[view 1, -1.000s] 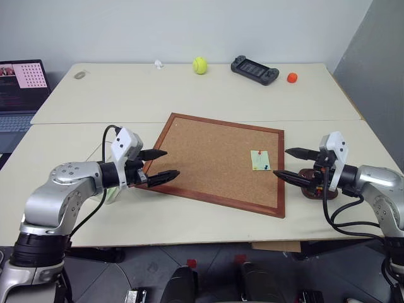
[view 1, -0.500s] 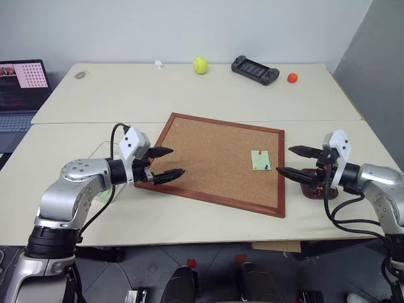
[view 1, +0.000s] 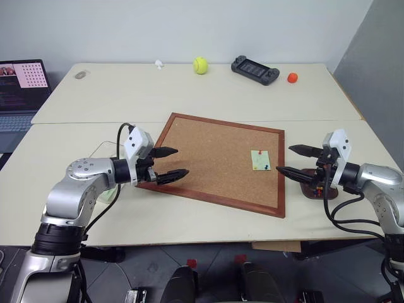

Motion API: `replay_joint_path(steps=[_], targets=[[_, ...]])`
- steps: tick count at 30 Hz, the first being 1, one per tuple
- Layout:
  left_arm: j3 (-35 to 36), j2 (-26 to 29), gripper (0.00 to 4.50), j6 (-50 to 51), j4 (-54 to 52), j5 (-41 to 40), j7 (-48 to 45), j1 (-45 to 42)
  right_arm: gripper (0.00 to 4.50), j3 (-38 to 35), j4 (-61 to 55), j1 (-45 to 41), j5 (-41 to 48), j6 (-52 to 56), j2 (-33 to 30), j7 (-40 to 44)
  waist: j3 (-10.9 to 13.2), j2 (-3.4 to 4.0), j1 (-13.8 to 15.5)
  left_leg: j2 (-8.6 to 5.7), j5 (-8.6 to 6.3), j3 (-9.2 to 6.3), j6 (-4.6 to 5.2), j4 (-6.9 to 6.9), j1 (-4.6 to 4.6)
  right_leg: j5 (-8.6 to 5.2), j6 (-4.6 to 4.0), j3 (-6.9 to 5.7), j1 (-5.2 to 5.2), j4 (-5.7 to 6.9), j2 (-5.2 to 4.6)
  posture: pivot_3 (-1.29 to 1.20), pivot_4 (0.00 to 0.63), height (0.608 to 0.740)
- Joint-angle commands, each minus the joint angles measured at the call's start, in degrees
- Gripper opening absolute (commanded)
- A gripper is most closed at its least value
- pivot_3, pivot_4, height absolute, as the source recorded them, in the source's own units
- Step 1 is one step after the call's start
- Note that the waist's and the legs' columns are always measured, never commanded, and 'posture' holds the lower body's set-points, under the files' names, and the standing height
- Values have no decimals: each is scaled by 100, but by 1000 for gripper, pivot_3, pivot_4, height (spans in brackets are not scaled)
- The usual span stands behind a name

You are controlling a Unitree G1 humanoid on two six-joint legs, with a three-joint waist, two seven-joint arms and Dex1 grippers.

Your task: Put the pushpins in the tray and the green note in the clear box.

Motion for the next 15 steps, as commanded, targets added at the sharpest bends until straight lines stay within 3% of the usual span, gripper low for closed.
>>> replay_joint_path(steps=[1,9,15], targets=[[-172,-249,3373,-361,270,183,9,-337,4500,21,22,-173,-93,-204,21,-3,0,0,1,0,0,0,0,0,0,0,0,0,0,0,0,0,150,740],[-821,-1104,2023,-1151,1652,961,131,-1141,4500,379,543,-571,-596,-645,563,-431,0,0,-1,-9,1,1,0,3,0,2,1,0,-1,2,2,0,150,740],[-1006,-1520,755,-1448,2513,1285,142,-1588,4500,606,805,-760,-871,-789,898,-662,0,0,-5,-9,1,3,-1,3,-4,2,1,1,-6,3,2,0,150,740]])
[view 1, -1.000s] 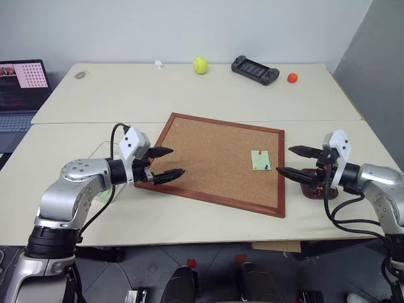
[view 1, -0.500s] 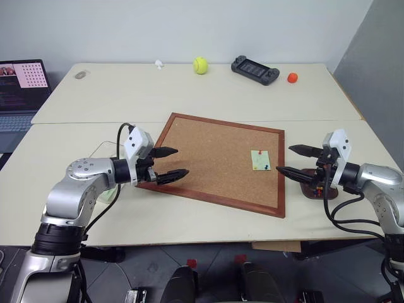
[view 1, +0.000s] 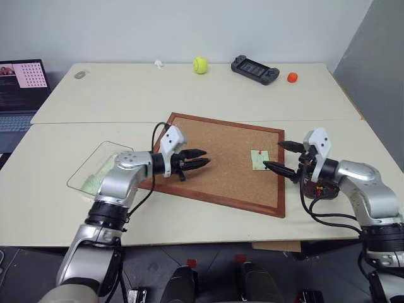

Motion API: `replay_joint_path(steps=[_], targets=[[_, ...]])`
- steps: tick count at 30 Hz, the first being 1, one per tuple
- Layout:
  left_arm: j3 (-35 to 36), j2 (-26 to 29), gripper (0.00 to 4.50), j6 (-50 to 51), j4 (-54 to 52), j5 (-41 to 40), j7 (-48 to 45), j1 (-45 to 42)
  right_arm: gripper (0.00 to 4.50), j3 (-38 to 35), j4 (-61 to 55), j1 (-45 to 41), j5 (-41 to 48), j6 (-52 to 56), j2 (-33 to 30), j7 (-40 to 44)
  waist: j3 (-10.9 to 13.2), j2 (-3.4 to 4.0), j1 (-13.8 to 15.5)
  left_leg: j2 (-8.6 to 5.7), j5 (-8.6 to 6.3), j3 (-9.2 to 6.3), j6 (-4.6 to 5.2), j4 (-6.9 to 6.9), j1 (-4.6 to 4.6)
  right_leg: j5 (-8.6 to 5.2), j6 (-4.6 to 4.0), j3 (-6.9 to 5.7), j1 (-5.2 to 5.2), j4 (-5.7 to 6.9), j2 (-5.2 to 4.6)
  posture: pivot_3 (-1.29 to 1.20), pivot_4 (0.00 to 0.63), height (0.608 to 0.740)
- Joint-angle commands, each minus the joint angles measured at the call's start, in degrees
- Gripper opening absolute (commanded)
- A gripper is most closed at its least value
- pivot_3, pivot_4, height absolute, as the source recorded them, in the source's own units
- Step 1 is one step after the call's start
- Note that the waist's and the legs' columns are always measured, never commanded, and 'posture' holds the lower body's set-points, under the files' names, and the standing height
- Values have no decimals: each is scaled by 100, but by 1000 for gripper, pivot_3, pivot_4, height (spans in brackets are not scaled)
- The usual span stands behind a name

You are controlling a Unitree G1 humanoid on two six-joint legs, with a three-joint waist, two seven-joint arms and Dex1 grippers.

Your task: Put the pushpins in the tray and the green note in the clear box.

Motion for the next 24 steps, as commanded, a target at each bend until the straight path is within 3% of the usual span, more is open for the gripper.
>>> replay_joint_path(steps=[1,4,22,24], targets=[[-54,-190,531,-193,372,170,-18,-334,4500,52,128,-218,-181,-212,152,-173,0,0,3,-1,0,-2,0,1,-1,0,0,-2,0,1,0,0,150,740],[-86,-341,34,-220,590,262,-7,-408,4500,106,310,-333,-286,-283,301,-285,0,0,2,-1,0,-1,0,2,-3,0,0,0,-1,1,-1,0,150,740],[-263,-819,34,-869,1400,1006,383,-282,4500,338,1839,-1087,-731,-799,961,-485,-3,4,4,-5,3,-3,2,5,4,2,2,-1,3,9,-3,0,150,740],[-266,-823,0,-839,1345,1005,370,-283,4141,325,2102,-1195,-808,-876,1014,-559,-3,4,4,-4,3,-4,2,5,4,2,2,-1,3,9,-3,0,150,740]])
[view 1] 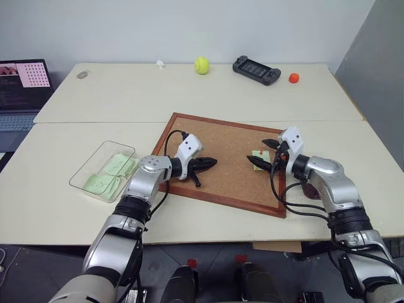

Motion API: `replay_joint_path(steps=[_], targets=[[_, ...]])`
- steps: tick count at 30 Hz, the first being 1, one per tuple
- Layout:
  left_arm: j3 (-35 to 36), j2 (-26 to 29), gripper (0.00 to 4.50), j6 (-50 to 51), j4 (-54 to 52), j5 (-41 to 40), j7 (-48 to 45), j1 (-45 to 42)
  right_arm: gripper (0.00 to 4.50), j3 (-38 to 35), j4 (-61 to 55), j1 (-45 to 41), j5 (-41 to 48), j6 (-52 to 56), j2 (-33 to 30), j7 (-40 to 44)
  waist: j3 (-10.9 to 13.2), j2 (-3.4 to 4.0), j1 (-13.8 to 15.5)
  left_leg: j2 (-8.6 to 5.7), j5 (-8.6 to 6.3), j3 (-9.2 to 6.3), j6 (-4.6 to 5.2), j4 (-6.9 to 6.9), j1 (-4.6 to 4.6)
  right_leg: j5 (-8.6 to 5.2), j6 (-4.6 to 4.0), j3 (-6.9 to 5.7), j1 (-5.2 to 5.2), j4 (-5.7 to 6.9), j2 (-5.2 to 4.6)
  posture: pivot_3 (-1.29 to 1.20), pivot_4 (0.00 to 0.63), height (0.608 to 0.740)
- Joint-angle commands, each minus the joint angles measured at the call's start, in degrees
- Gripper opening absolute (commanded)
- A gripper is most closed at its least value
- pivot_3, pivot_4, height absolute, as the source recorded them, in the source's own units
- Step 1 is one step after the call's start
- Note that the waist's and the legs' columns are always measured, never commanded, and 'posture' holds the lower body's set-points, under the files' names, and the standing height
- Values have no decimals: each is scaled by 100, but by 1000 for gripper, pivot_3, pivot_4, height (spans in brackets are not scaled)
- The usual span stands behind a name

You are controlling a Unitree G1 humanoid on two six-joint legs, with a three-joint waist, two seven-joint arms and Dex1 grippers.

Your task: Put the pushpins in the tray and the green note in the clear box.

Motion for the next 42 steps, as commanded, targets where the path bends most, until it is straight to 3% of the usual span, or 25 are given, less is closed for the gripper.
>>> replay_joint_path(steps=[1,19,42], targets=[[-80,-44,0,55,-62,98,1,60,4022,-80,336,-282,-101,-229,78,-121,0,0,-1,0,0,0,0,0,0,0,0,0,0,0,0,0,150,740],[-41,-3,0,175,-317,111,-34,90,97,-86,852,-495,-369,-544,114,-250,0,1,-7,1,0,0,0,0,1,0,0,0,-2,6,-1,0,150,740],[-16,-200,0,369,-38,131,26,-15,23,-532,-176,-129,180,-181,-108,-24,-1,1,9,-1,1,-4,0,1,0,0,0,-1,0,7,-6,0,150,740]])
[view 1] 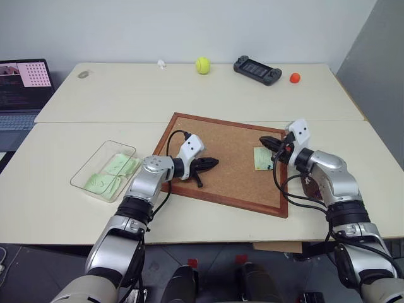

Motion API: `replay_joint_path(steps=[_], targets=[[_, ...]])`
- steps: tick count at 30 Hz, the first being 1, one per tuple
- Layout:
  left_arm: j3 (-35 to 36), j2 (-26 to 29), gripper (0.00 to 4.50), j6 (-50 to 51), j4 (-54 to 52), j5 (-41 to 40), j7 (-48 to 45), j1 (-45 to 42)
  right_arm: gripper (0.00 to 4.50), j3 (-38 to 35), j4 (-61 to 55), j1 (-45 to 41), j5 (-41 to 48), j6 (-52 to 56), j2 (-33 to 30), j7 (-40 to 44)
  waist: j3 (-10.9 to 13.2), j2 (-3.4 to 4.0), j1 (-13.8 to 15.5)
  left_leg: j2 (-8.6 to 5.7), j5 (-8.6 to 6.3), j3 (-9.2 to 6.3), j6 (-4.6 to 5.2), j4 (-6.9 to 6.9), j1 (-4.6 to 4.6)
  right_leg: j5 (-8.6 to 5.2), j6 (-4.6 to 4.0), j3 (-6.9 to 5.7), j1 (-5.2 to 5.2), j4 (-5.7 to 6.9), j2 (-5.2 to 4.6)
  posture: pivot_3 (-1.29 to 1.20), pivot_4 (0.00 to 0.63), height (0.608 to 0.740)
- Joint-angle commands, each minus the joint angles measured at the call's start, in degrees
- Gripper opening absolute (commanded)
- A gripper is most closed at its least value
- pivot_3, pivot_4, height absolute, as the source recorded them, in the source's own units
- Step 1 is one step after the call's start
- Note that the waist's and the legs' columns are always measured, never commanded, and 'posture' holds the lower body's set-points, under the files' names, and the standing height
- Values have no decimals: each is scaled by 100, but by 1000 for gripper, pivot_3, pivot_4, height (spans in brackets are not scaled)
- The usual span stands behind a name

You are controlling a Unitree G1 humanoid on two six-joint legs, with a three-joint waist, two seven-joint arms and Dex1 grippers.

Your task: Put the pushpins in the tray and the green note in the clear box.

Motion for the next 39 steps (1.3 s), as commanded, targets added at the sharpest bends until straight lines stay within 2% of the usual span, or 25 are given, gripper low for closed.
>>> replay_joint_path(steps=[1,8,14,17,23,31,34,35,36,39], targets=[[-78,-77,0,151,138,50,5,-37,23,-113,-392,100,52,36,-161,41,0,1,3,-1,0,0,0,0,0,0,0,0,0,0,-1,0,150,740],[-177,-85,0,109,147,154,-29,40,23,-532,-1401,576,305,548,-443,-286,-3,4,11,-1,0,0,1,1,0,0,0,0,1,1,-2,0,150,740],[-236,-142,0,67,195,199,-20,85,23,-1332,-3124,1737,703,1555,-1001,-626,-6,10,36,-7,0,-22,2,0,-10,0,0,-11,5,-7,-6,0,150,740],[-248,-171,0,45,238,213,-41,76,23,-1684,-3579,2319,723,1943,-1177,-881,-11,15,36,-5,0,-21,3,0,-4,0,0,-12,13,-14,-4,0,150,740],[-259,-209,0,-8,390,229,-133,-14,23,-2096,-3701,2950,560,2295,-1232,-1355,-18,27,22,-6,1,-10,5,0,7,0,2,-5,23,-12,-2,0,150,740],[-285,-232,0,-111,547,274,-190,-119,23,-2093,-3484,2826,873,2945,-920,-1680,-19,29,29,-7,0,-5,6,-3,50,-1,4,-3,64,-21,-1,0,150,740],[-282,-227,0,-70,454,251,-245,-76,23,-1959,-3460,2919,802,2967,-985,-1640,-19,29,33,-7,0,-7,6,-3,54,-1,4,-3,70,-23,-1,0,150,740],[-283,-222,0,-57,411,245,-258,-59,457,-1929,-3460,2944,791,2968,-998,-1633,-19,29,34,-7,0,-8,6,-4,54,-1,4,-4,70,-23,-1,0,150,740],[-272,-222,0,-29,370,230,-261,-48,515,-1902,-3452,2956,772,2945,-1012,-1625,-19,29,34,-8,0,-9,6,-4,54,-1,4,-4,70,-23,-1,0,150,740],[-259,-208,0,-60,369,262,-224,-60,1189,-1881,-3372,2897,735,2879,-1033,-1672,-19,29,32,-7,0,-9,6,-6,54,-2,4,-5,69,-23,-1,0,150,740]])
